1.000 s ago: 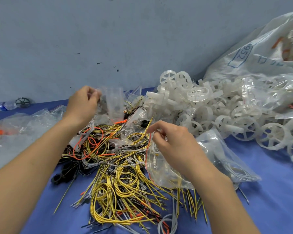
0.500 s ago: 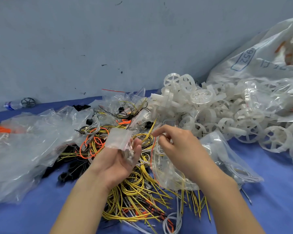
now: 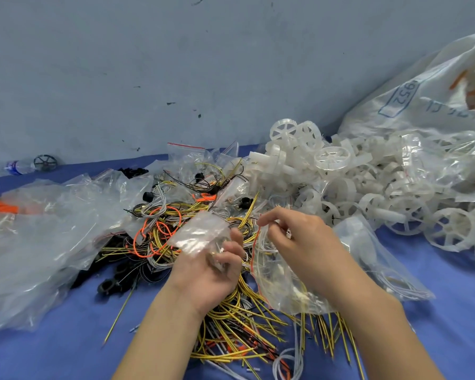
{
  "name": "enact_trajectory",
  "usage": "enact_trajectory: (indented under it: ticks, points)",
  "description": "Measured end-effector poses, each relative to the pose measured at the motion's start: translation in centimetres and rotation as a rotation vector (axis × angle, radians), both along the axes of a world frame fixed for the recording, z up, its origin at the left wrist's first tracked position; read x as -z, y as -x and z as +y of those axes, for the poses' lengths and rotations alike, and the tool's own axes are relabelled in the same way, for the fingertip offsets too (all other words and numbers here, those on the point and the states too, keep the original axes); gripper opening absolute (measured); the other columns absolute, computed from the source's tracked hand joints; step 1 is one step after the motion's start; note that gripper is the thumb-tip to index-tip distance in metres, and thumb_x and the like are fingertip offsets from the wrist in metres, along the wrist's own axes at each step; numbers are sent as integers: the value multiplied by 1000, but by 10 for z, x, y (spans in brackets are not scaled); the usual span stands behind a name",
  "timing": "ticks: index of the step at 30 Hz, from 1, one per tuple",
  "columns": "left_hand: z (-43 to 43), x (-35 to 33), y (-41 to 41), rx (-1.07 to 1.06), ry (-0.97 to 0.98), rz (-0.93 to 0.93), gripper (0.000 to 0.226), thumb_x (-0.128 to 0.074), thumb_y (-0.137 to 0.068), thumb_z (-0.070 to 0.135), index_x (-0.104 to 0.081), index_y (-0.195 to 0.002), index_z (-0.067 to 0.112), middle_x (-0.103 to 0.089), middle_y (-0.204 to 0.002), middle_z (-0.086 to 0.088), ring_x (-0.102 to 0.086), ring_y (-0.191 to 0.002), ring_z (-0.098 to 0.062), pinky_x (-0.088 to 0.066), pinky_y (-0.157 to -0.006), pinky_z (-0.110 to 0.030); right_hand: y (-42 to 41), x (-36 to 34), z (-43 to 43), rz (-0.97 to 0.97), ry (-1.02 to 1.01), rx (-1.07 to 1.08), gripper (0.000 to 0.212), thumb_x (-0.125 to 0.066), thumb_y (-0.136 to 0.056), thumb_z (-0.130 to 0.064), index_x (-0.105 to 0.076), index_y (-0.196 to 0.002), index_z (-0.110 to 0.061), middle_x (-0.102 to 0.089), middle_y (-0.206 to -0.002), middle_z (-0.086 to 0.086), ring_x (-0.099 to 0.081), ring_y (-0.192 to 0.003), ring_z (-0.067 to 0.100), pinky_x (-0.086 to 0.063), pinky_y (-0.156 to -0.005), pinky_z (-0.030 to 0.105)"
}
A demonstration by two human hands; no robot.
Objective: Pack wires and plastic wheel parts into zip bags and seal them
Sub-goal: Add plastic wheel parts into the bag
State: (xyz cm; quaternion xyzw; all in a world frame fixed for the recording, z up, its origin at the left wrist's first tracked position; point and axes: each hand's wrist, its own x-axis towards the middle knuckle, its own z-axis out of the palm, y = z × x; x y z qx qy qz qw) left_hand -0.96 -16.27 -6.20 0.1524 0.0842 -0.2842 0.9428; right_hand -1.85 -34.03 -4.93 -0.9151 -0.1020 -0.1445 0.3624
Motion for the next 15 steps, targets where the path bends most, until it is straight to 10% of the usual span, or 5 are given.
enact_trajectory:
  ticks: [15]
  points:
    - [-8, -15, 1, -250, 21, -149, 26, -46, -87, 9, -58, -107, -1, -61, -96, -17, -61, -88, -29, -52, -89, -43, 6, -5, 0, -24, -23, 12, 24, -46, -99, -27, -67, -108, -35, -52, -69, -22, -49, -58, -14, -28, -52, 18]
